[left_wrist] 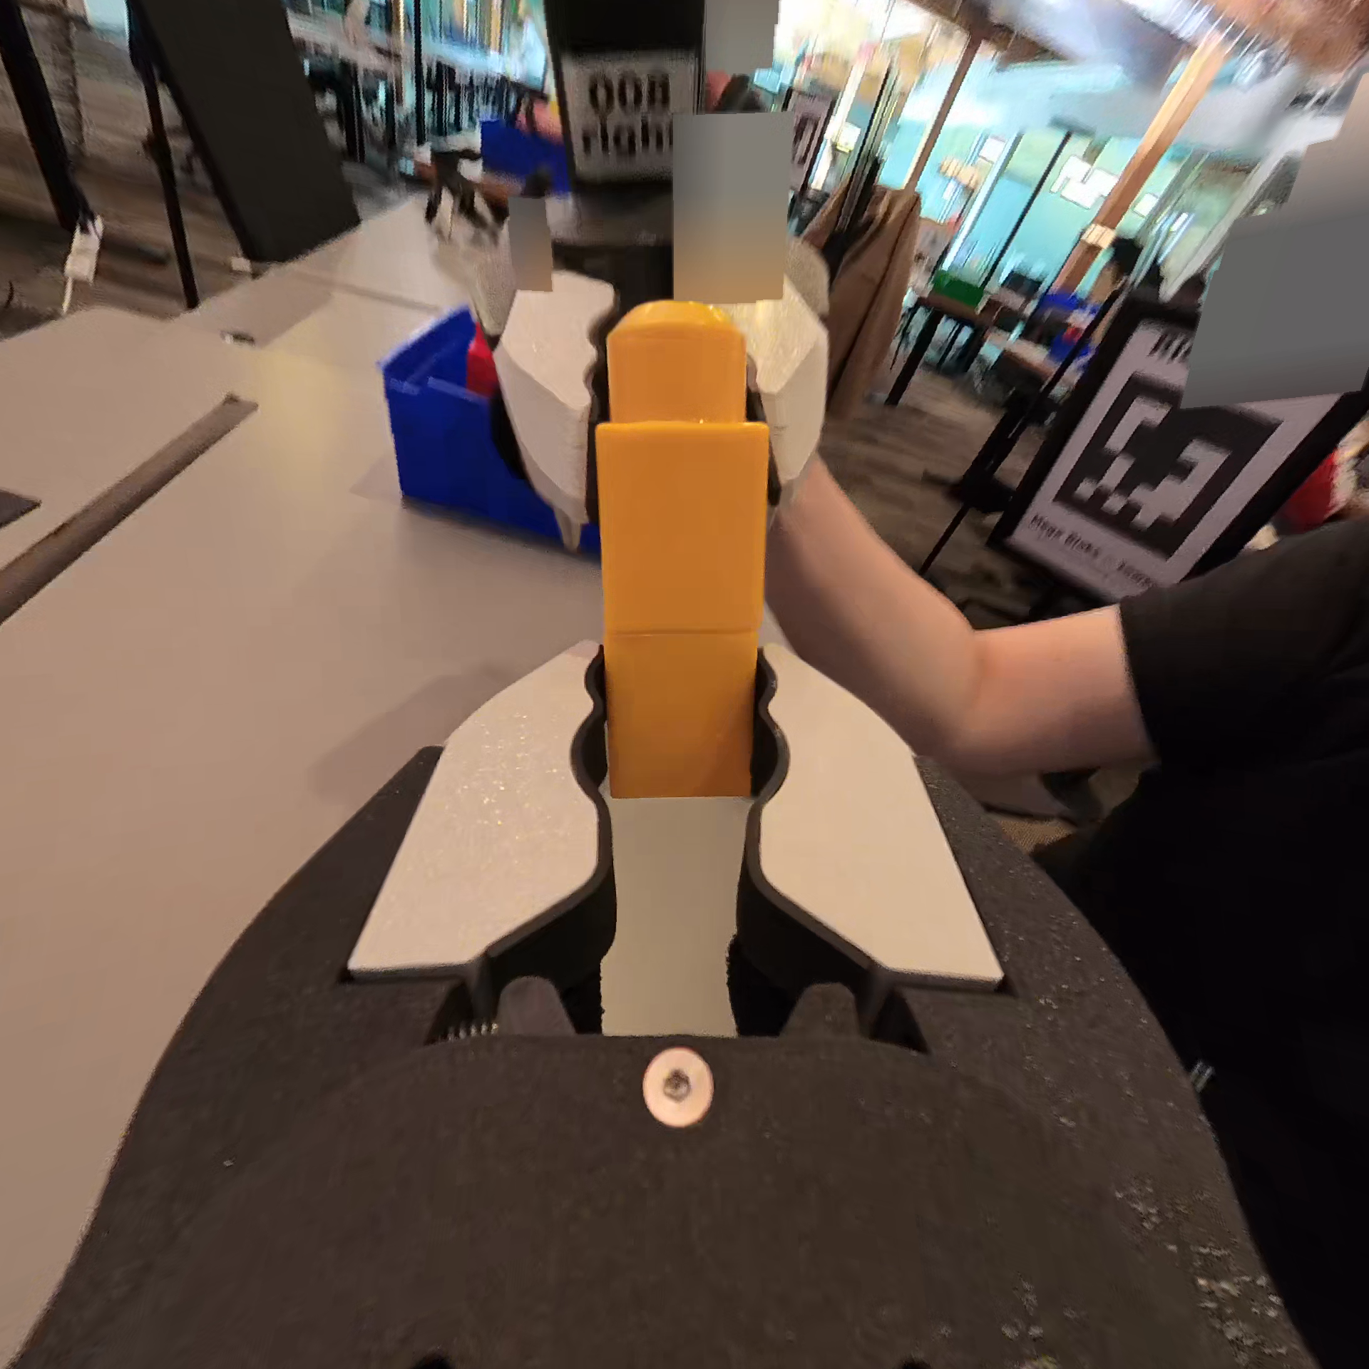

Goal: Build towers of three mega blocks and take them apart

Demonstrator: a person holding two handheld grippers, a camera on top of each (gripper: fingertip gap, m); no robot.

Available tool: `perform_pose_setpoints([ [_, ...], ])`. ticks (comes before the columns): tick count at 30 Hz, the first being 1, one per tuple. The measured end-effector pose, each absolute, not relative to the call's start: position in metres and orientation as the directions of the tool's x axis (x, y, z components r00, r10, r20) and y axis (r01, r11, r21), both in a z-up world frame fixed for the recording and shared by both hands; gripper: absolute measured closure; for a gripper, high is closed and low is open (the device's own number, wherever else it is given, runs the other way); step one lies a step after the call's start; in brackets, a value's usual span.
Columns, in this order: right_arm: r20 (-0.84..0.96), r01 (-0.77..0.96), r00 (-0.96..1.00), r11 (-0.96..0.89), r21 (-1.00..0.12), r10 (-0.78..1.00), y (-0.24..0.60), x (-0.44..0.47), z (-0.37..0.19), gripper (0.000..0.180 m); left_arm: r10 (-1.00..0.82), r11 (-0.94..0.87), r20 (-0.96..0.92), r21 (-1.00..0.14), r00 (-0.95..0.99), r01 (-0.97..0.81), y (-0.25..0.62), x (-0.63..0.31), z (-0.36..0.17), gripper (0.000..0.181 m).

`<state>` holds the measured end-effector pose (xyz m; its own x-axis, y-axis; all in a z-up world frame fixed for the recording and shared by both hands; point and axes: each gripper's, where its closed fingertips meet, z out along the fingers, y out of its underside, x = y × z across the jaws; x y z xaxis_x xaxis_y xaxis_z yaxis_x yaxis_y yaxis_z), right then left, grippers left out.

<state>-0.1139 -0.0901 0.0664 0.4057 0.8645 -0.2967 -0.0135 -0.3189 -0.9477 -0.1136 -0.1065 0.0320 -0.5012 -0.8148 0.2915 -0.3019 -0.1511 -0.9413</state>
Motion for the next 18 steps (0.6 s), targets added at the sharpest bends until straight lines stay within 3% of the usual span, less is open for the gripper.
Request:
perform_pose_setpoints([
  [1,-0.257,-0.034,0.407,-0.266,-0.963,0.876,-0.089,-0.116,0.074,0.143,-0.8,-0.193,0.306,-0.946,-0.516,-0.262,-0.106,-0.115,0.042,0.145],
  [3,-0.203,-0.044,0.448,-0.205,-0.978,0.871,-0.084,-0.12,0.081,0.124,-0.795,-0.256,0.311,-0.95,-0.52,-0.177,-0.099,-0.118,0.059,0.145],
  [8,-0.191,-0.095,0.487,-0.166,-0.982,0.852,-0.07,-0.133,0.092,0.121,-0.821,-0.268,0.297,-0.955,-0.488,-0.13,-0.087,-0.123,0.066,0.145],
  [10,-0.239,-0.132,0.493,-0.2,-0.971,0.836,-0.063,-0.136,0.092,0.124,-0.823,-0.265,0.293,-0.956,-0.487,-0.127,-0.087,-0.122,0.067,0.145],
  [11,-0.248,-0.126,0.486,-0.214,-0.969,0.838,-0.063,-0.137,0.09,0.142,-0.828,-0.262,0.289,-0.957,-0.48,-0.124,-0.087,-0.121,0.066,0.145],
  [14,-0.276,-0.134,0.473,-0.241,-0.961,0.837,-0.063,-0.134,0.088,0.144,-0.831,-0.273,0.296,-0.955,-0.471,-0.118,-0.085,-0.119,0.065,0.145],
  [17,-0.282,-0.166,0.498,-0.229,-0.959,0.82,-0.061,-0.12,0.091,0.144,-0.853,-0.268,0.317,-0.948,-0.414,-0.171,-0.074,-0.114,0.051,0.111],
  [18,-0.292,-0.18,0.485,-0.232,-0.956,0.825,-0.064,-0.115,0.092,0.144,-0.863,-0.243,0.309,-0.947,-0.399,-0.208,-0.07,-0.114,0.041,0.111],
])
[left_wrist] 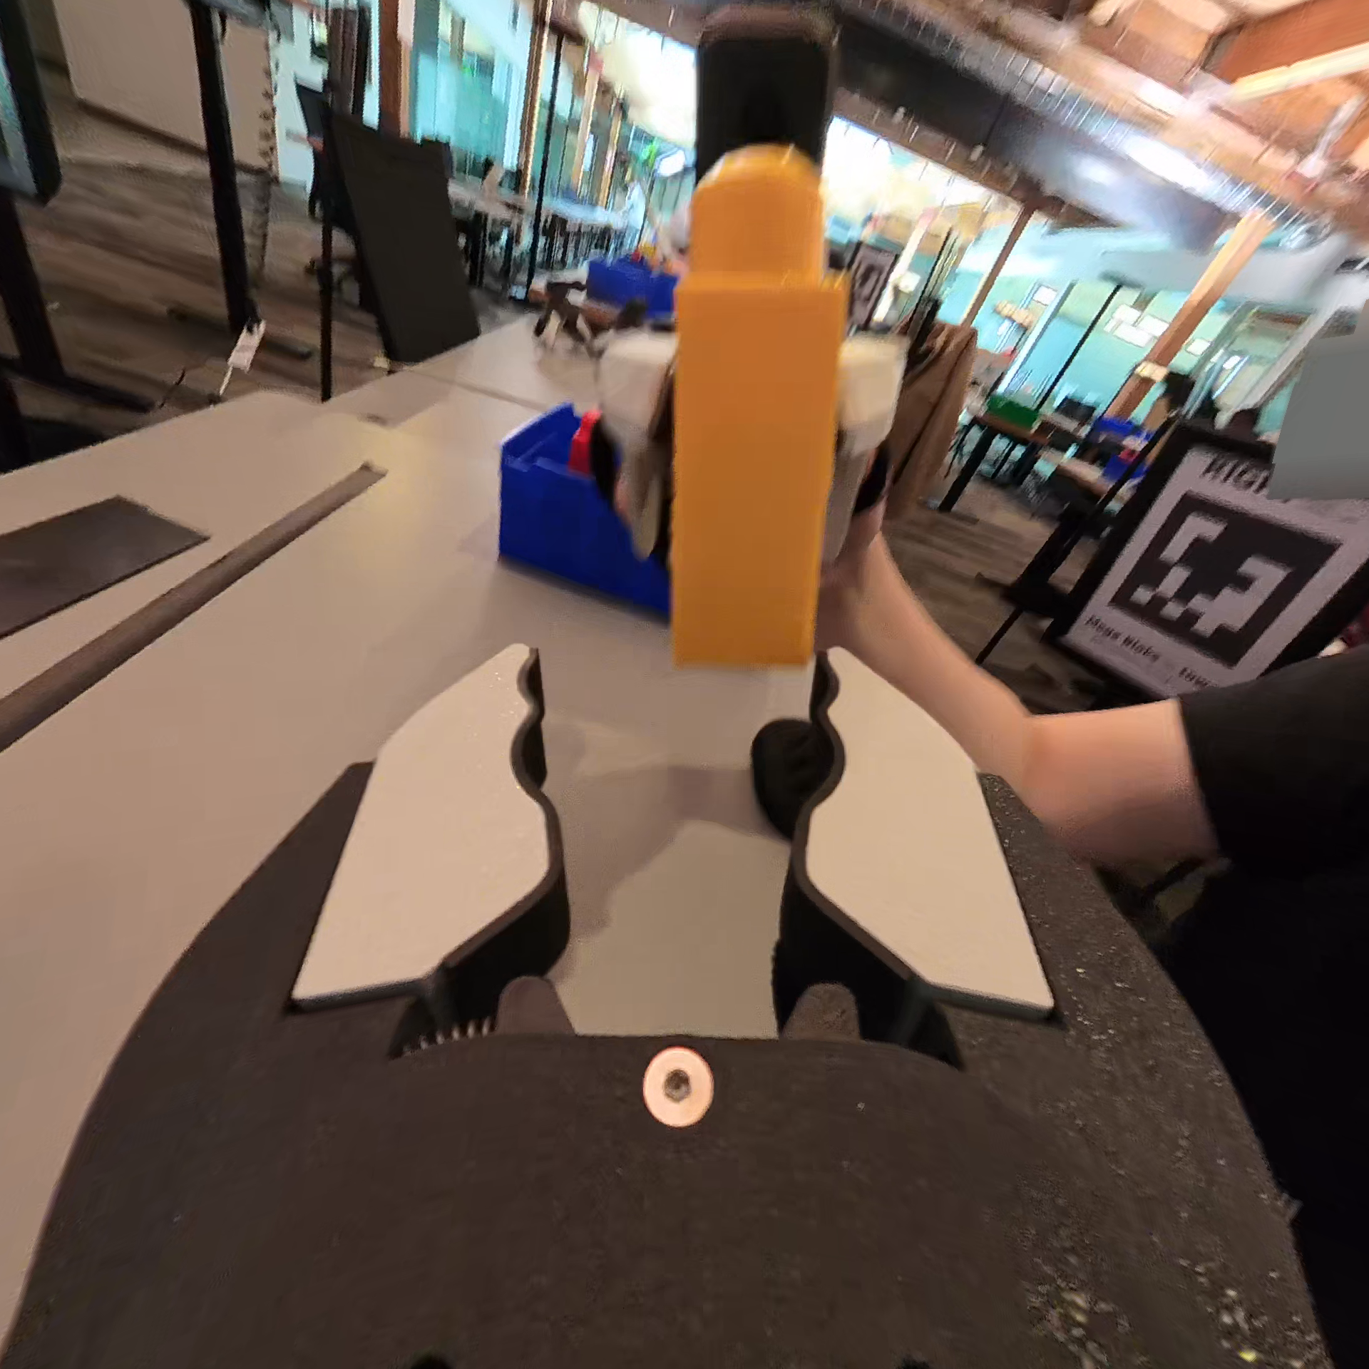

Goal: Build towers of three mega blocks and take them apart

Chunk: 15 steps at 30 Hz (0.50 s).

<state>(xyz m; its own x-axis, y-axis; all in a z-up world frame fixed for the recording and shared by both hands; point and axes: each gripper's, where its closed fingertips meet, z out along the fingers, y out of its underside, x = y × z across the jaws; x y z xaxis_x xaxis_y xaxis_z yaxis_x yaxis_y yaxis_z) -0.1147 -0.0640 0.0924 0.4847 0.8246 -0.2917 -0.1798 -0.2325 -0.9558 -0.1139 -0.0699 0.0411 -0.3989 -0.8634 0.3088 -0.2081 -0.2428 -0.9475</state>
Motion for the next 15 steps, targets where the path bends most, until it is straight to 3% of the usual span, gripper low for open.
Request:
perform_pose_setpoints([
  [8,-0.34,-0.245,0.512,-0.245,-0.938,0.789,-0.073,-0.063,0.089,0.144,-0.927,-0.096,0.225,-0.915,-0.299,-0.391,-0.045,-0.094,-0.063,0.116],
  [10,-0.35,-0.252,0.515,-0.252,-0.934,0.782,-0.074,-0.057,0.087,0.144,-0.951,0.003,0.138,-0.891,-0.276,-0.454,-0.046,-0.088,-0.085,0.113],
  [13,-0.354,-0.258,0.516,-0.253,-0.932,0.78,-0.074,-0.052,0.085,0.144,-0.975,0.128,-0.002,-0.823,-0.222,-0.554,-0.035,-0.088,-0.114,0.121],
  [15,-0.361,-0.262,0.509,-0.258,-0.93,0.782,-0.074,-0.052,0.084,0.144,-0.972,0.143,-0.01,-0.819,-0.235,-0.555,-0.036,-0.088,-0.119,0.123],
])
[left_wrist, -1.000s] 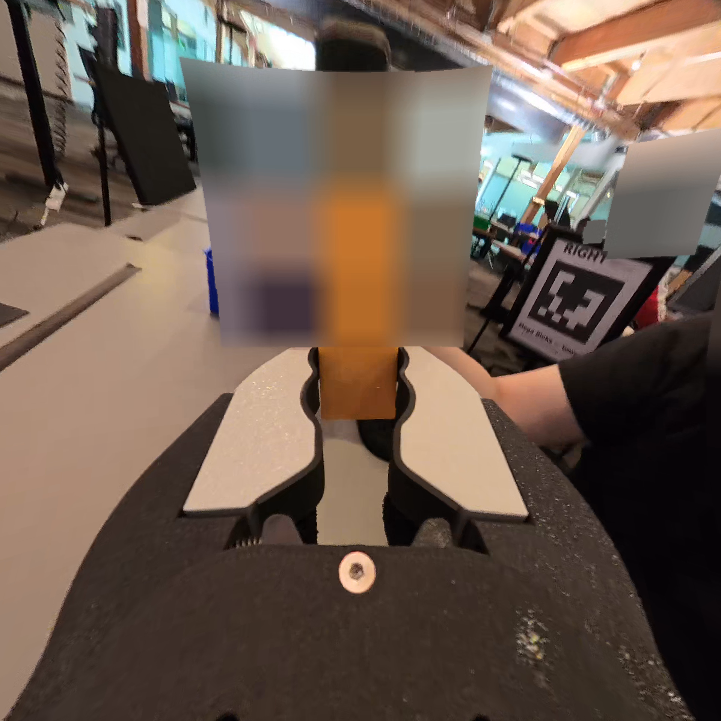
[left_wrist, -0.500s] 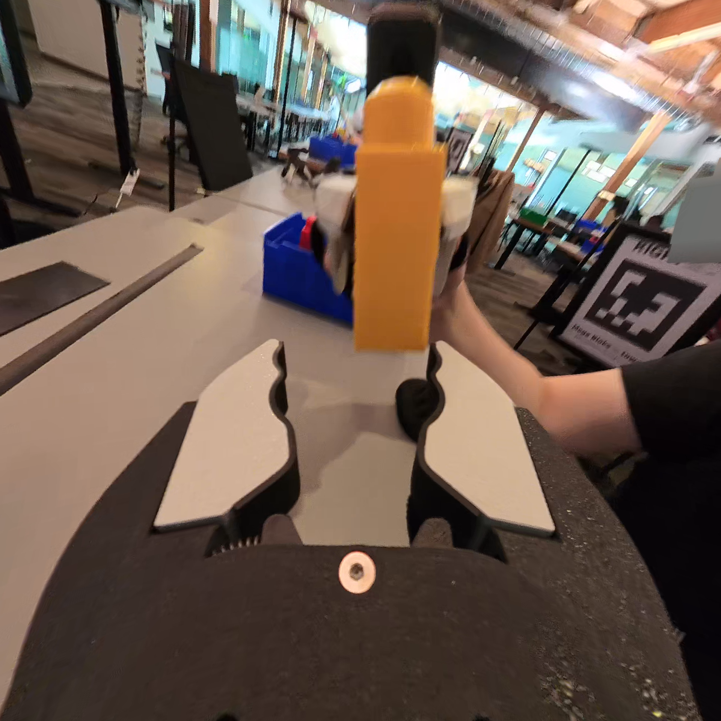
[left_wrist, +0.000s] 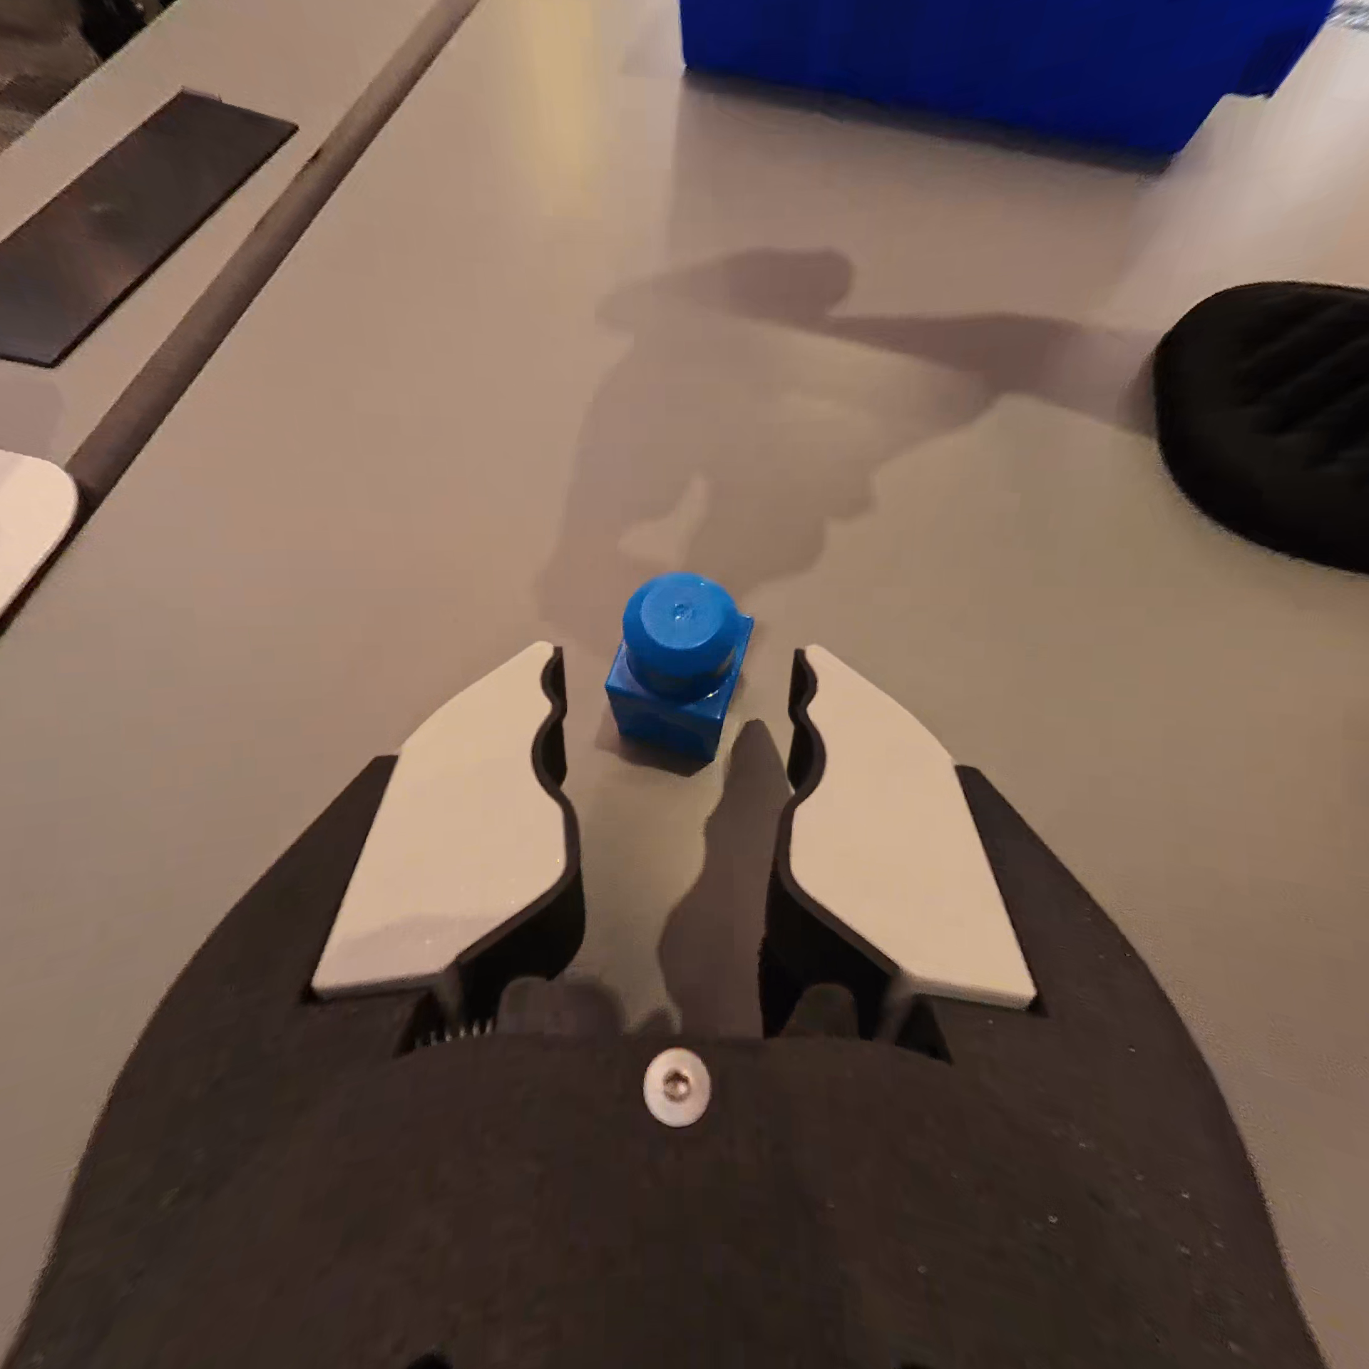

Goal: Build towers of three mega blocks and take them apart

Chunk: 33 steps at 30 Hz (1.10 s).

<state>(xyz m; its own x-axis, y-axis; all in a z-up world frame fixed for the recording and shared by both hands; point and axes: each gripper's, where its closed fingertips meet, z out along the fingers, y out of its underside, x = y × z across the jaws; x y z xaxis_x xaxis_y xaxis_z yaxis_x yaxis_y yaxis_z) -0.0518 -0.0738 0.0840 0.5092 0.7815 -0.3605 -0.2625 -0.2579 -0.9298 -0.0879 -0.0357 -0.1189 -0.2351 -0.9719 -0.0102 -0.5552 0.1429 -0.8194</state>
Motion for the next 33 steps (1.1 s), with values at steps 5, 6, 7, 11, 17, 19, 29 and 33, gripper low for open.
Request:
perform_pose_setpoints([
  [5,-0.382,-0.269,0.501,-0.279,-0.922,0.777,-0.071,-0.051,0.079,0.144,-0.963,0.091,0.098,-0.763,-0.253,-0.64,-0.038,-0.085,-0.146,0.137],
  [6,-0.388,-0.273,0.498,-0.284,-0.919,0.776,-0.071,-0.05,0.078,0.144,-0.96,0.078,0.126,-0.738,-0.25,-0.67,-0.038,-0.084,-0.148,0.142],
  [7,-0.393,-0.274,0.497,-0.29,-0.917,0.774,-0.07,-0.049,0.077,0.144,-0.96,0.059,0.143,-0.74,-0.242,-0.67,-0.038,-0.082,-0.146,0.143],
  [11,-0.416,-0.266,0.483,-0.323,-0.908,0.77,-0.069,-0.048,0.067,0.144,-0.954,-0.037,0.202,-0.812,-0.222,-0.582,-0.033,-0.084,-0.108,0.143],
  [17,-0.49,-0.11,0.407,-0.491,-0.864,0.77,-0.068,-0.077,0.019,0.144,-0.93,-0.301,0.347,-0.91,-0.125,-0.284,-0.006,-0.13,0.025,0.143],
  [19,-0.488,-0.044,0.387,-0.513,-0.857,0.782,-0.062,-0.097,0.004,0.144,-0.913,-0.338,0.379,-0.911,-0.153,-0.238,-0.011,-0.143,0.051,0.143],
  [29,-0.481,0.137,0.335,-0.547,-0.826,0.81,-0.058,-0.162,-0.02,0.144,-0.817,-0.414,0.52,-0.831,-0.251,-0.372,-0.036,-0.141,0.04,0.143],
  [33,-0.458,0.133,0.36,-0.531,-0.837,0.813,-0.058,-0.156,-0.014,0.144,-0.834,-0.37,0.498,-0.825,-0.238,-0.428,-0.04,-0.141,0.031,0.144],
])
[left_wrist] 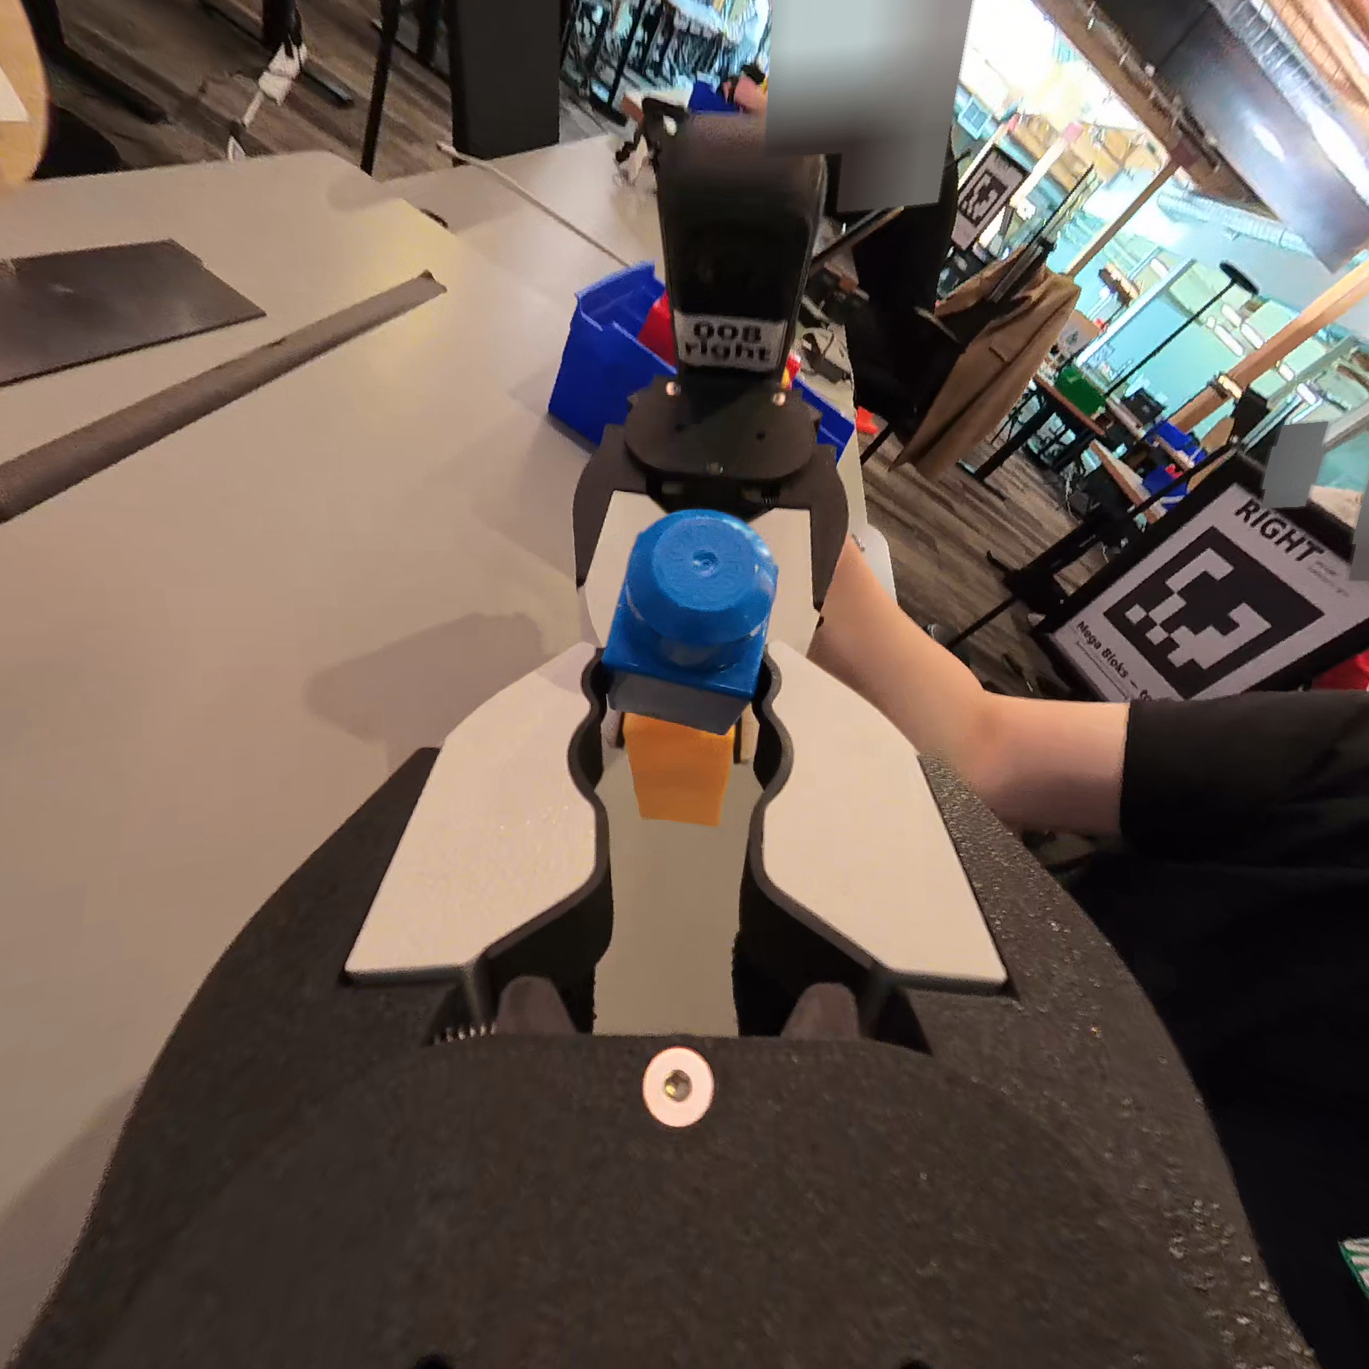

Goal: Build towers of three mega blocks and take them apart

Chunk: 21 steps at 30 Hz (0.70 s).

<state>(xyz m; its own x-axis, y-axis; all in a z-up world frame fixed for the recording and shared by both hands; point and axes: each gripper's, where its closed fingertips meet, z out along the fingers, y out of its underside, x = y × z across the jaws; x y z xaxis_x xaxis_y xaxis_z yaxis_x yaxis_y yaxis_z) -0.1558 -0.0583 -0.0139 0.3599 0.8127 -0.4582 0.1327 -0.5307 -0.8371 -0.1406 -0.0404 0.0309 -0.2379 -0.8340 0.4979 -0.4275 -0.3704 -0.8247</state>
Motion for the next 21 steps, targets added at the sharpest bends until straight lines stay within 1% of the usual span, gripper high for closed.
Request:
perform_pose_setpoints([
  [3,-0.438,0.18,0.388,-0.532,-0.827,0.811,-0.059,-0.155,-0.021,0.144,-0.844,-0.339,0.486,-0.81,-0.225,-0.478,-0.045,-0.14,0.021,0.144],
  [7,-0.386,0.235,0.439,-0.518,-0.822,0.811,-0.055,-0.154,-0.029,0.144,-0.841,-0.36,0.508,-0.781,-0.184,-0.511,-0.043,-0.138,0.011,0.144],
  [12,-0.336,0.301,0.462,-0.502,-0.811,0.821,-0.055,-0.151,-0.04,0.144,-0.838,-0.336,0.51,-0.763,-0.195,-0.553,-0.044,-0.139,-0.001,0.144],
  [17,-0.37,0.264,0.411,-0.497,-0.827,0.833,-0.058,-0.15,-0.039,0.144,-0.829,-0.31,0.503,-0.775,-0.242,-0.55,-0.048,-0.138,-0.004,0.144],
  [21,-0.366,0.264,0.406,-0.491,-0.83,0.837,-0.058,-0.147,-0.041,0.144,-0.838,-0.301,0.49,-0.782,-0.24,-0.546,-0.048,-0.135,-0.007,0.144],
])
